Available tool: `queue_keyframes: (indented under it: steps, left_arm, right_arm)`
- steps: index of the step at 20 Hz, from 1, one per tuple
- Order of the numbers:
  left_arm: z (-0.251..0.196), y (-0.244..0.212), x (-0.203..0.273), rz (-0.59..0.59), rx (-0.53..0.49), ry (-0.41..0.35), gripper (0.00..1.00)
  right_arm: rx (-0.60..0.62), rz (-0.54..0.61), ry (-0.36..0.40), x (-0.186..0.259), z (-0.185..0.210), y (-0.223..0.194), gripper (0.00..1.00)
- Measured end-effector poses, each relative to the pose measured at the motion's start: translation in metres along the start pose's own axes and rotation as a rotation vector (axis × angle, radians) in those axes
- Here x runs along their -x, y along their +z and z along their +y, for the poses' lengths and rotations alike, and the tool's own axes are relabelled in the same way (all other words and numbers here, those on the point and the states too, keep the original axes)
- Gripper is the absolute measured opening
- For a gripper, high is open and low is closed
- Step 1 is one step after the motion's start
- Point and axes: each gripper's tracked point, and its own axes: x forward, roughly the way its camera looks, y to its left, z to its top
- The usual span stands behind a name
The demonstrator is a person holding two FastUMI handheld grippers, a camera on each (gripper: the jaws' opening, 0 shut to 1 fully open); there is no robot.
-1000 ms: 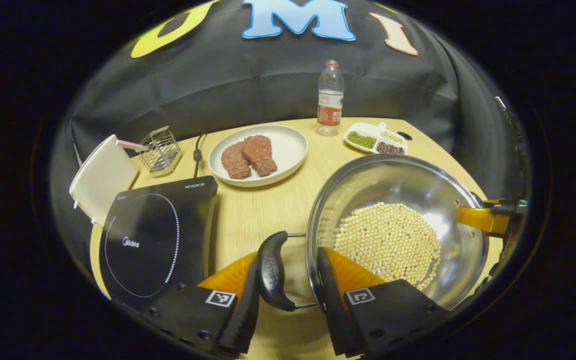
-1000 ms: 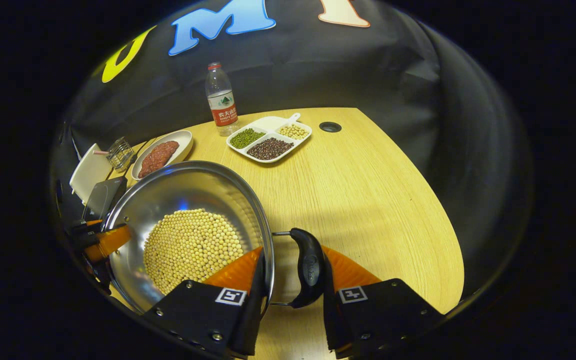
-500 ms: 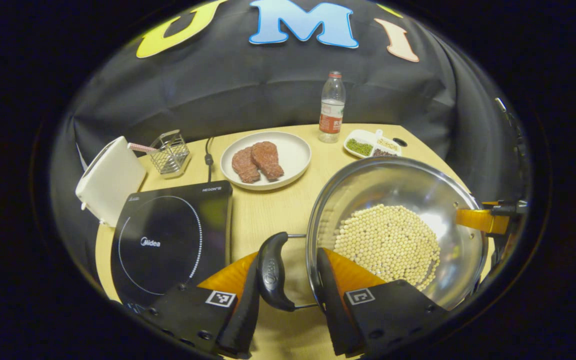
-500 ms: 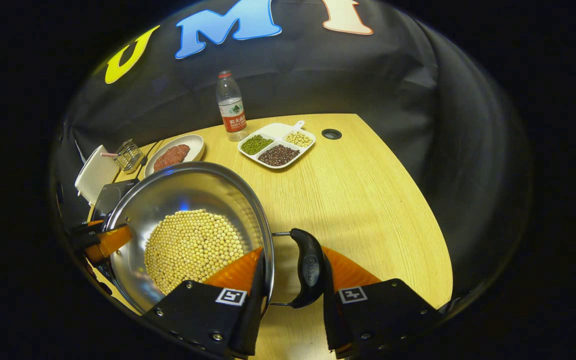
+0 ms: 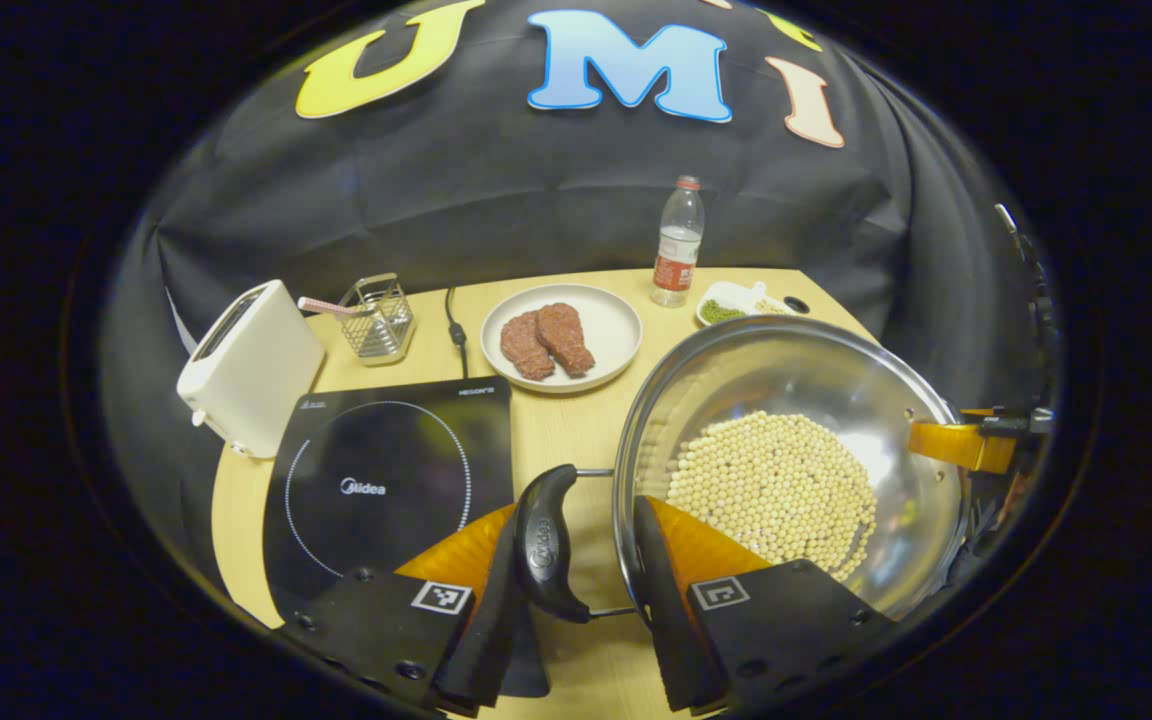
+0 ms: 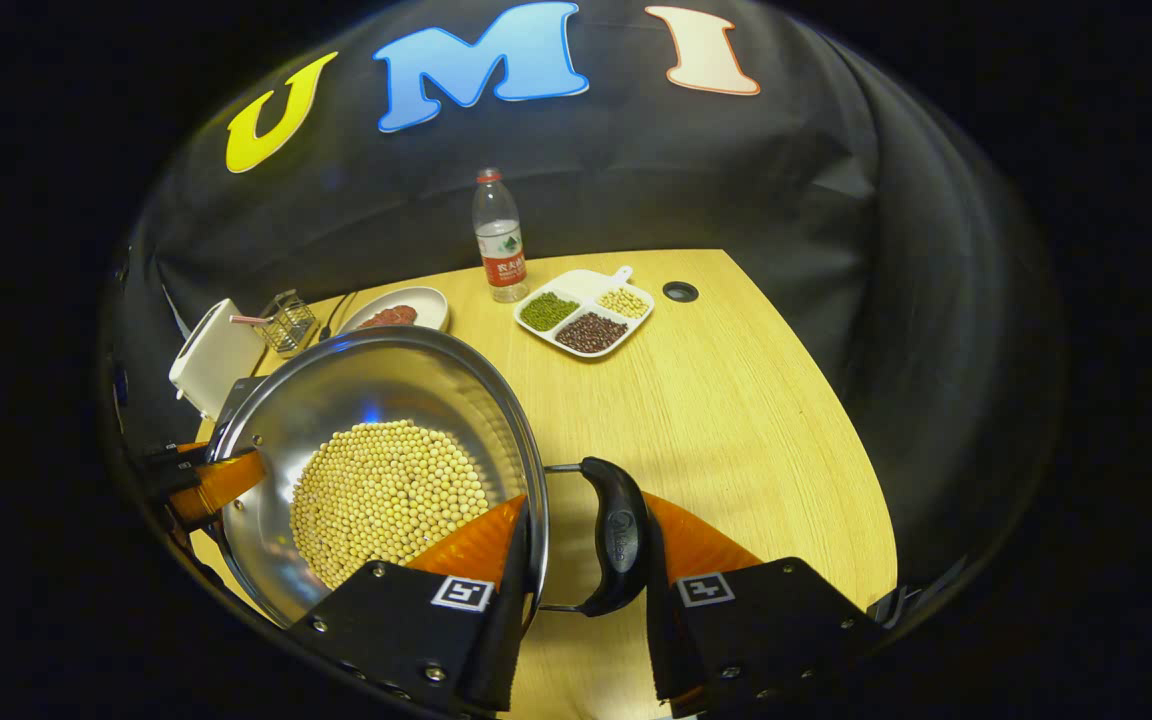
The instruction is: First push the handle of the pot to place it horizontally, then grasp the pot with both hands and set it on the induction cooktop.
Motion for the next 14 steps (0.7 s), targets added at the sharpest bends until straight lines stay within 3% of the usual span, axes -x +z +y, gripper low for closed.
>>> queue_keyframes:
  steps: [3,14]
  left_arm:
    - [0.016,0.003,0.011,-0.007,0.012,0.001,0.65]
    - [0.099,0.002,0.026,-0.022,0.048,0.016,0.62]
  right_arm:
    - [0.005,-0.005,0.005,0.008,0.016,0.001,0.52]
    - [0.037,-0.007,0.024,0.014,0.091,0.009,0.52]
